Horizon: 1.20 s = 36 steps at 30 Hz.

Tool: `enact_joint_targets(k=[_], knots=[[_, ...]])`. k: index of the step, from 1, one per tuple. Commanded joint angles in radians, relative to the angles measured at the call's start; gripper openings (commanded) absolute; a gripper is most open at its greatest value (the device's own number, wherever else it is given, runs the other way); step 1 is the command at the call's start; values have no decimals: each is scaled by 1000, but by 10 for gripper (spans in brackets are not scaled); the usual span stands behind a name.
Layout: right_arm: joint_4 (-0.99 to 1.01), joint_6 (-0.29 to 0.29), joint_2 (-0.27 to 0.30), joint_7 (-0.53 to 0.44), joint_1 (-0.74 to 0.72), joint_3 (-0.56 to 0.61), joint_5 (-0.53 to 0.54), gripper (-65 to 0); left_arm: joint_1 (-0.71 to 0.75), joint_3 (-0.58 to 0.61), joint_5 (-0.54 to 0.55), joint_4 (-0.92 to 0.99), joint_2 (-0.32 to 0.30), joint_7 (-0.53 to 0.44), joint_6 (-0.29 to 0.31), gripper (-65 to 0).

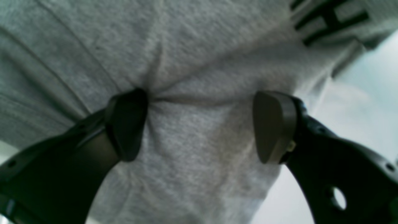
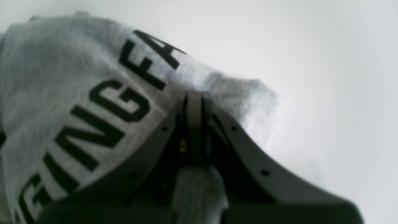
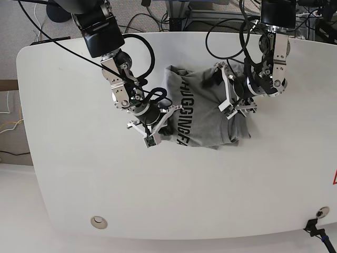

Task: Fold the T-shirt properly
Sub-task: 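Flip the folded bundle over with both grippers, then press and straighten the folded bundle with both grippers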

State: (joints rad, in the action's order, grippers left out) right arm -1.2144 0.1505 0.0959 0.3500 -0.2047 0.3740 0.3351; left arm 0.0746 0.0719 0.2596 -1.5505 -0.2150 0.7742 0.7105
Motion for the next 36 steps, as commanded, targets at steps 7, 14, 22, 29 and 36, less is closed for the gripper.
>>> enact_joint_targets(k=[7,14,22,29,36], knots=[[-215,-9,35,31,187,-3,-31,-650,-212,1,-170,239,-10,-91,-12,-160],[-373,-9,26,91,270,-60,-31,-650,-305,-5,-174,255,-11,-123,-12,-160],[-410,-9,17,194,120,-54,-24,-650,-160,-51,-174,-51,-94,-120,-12,-160],[-152,2,-115,168,-58,-51,-32,-650,69,-56,-176,-284,-85,-120,-12,-160],[117,2,-144,-4,-141,-17,-32,-650,146,-51,-178,-270,-16,-120,-12,-160]])
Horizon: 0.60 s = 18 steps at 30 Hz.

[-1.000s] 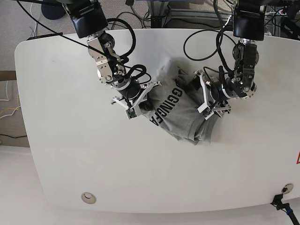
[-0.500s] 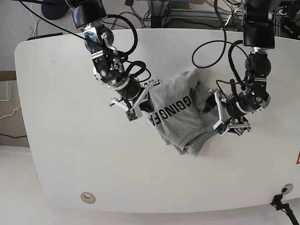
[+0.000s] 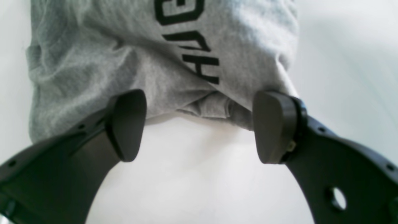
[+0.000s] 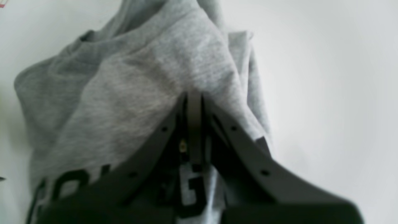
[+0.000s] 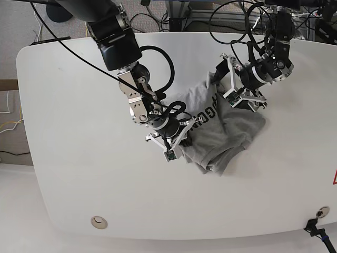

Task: Fold the T-shirt properly
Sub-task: 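Press and straighten the folded bundle with both grippers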

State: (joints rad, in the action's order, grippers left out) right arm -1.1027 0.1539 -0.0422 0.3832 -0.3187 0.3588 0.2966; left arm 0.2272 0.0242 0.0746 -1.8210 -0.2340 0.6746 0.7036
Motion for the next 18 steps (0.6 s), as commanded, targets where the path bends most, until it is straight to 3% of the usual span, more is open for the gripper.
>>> enact_joint_targets(k=[1,5,9,14,18], knots=[[17,-1,-3,-48,-26,-4,6,-650,-13,-4,8,22,5,-20,-5,-160],[-11,-1,48,-51,28,-7,13,-650,-85,-4,8,171,-3,-25,-5,-160],[-118,-6,107,-46,120,-8,14,-650,-187,-4,9,310,-64,-28,-5,-160],[-248,-10,130,17,209,-8,14,-650,-223,-4,11,329,-107,-71,-5,-160],[-264,-10,123,21,224,-8,8,-650,-219,-4,14,326,-107,-71,-5,-160]])
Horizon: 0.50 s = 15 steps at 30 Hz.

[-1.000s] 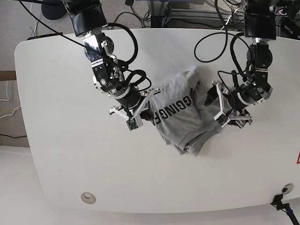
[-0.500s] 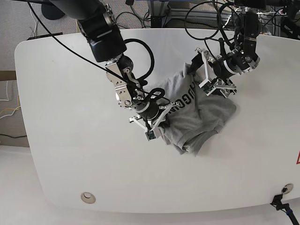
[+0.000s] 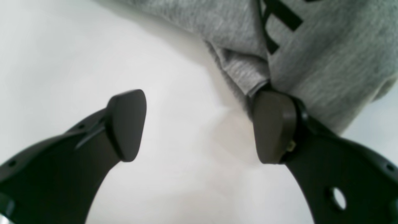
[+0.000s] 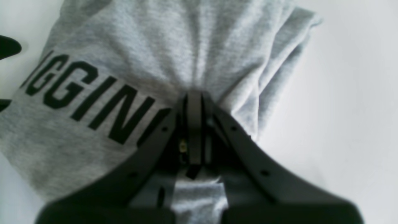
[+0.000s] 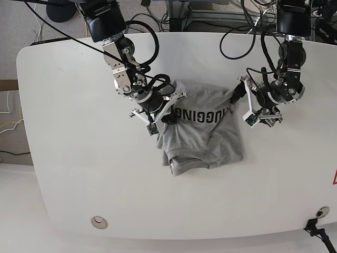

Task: Fold the T-shirt properly

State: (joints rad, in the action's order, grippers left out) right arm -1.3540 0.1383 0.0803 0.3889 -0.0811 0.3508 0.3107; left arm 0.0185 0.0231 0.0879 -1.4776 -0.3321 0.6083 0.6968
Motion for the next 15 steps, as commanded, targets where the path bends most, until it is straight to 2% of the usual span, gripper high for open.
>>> enact_joint_targets(k=[1,6,9,12,15], knots=[[-12,5,0,14,-13,0,-6,-650,-9,-2,0,-24,-6,-4,1,-160],[-63,5,8,14,-29,-2,-8,-650,28,-10,0,-80,-8,-8,1,-160],[-175,1,52,18,-3,-2,-8,-650,64,-101,-1,-140,0,-14,1,-160],[-281,-41,86,15,50,-26,-9,-650,105,-220,-3,-166,47,-101,1,-160],[-373,-81,120,12,123,-55,-28,-650,157,-323,-3,-163,80,-247,1,-160]])
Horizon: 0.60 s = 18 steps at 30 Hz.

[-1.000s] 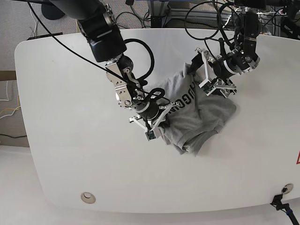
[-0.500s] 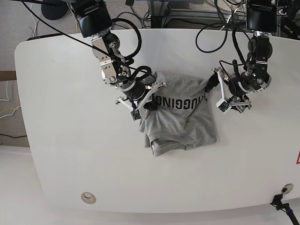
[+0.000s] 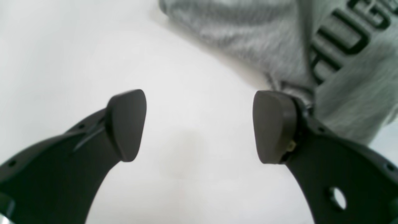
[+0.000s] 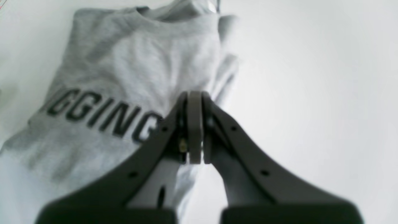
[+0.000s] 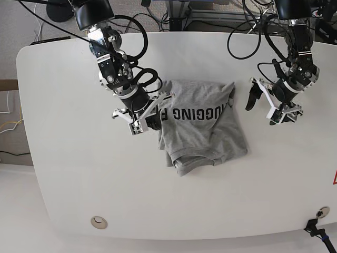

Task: Fold the T-shirt properly

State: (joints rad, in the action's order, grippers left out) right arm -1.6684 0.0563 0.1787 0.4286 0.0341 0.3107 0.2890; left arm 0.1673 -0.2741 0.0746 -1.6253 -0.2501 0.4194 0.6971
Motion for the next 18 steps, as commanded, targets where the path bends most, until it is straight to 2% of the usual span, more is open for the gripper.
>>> enact_joint_targets(k=[1,3,5,7,10,13,18], knots=[[-89,-9,28,-27,40,-20,-33,-650,31,-40,12,-16,2,-110,1,-160],[-143,-14,29,-40,108,-40,-109,-650,71,-58,14,-16,2,-190,1,-160],[-174,-14,28,-96,186,-49,-181,-650,111,-84,15,-22,4,-248,1,-160],[-192,-16,28,-158,260,-52,-236,-650,160,-130,17,-26,36,-314,-17,-178],[-223,-29,29,-241,375,-54,-282,-650,237,-210,17,-66,81,-373,-18,-314],[-241,-62,29,-285,473,-54,-299,-650,321,-248,17,-106,96,-383,1,-441],[-241,-94,34,-417,642,-54,-299,-650,455,-322,18,-183,173,-383,1,-445]])
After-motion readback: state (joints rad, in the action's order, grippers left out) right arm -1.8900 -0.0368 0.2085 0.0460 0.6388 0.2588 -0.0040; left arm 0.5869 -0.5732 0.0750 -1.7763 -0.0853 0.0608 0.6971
